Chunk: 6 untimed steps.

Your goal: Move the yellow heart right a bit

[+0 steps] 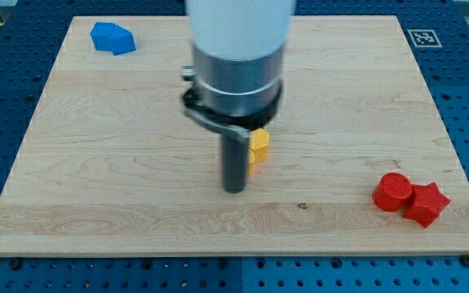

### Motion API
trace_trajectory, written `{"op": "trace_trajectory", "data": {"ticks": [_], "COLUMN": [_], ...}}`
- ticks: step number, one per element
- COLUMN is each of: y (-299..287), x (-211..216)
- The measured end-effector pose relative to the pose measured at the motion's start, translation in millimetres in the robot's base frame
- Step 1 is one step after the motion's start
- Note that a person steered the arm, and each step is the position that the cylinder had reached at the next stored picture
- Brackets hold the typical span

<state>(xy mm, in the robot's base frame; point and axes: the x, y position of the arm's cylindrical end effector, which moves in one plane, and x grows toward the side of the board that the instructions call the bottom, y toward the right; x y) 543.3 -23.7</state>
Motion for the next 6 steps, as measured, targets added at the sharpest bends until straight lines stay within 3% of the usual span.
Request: {"op": "trace_trajectory", "data": {"ticks": [1,3,6], "y": [-45.5,-20.6,-7.8], "x": [-4.4,-51.0,-21.0]}}
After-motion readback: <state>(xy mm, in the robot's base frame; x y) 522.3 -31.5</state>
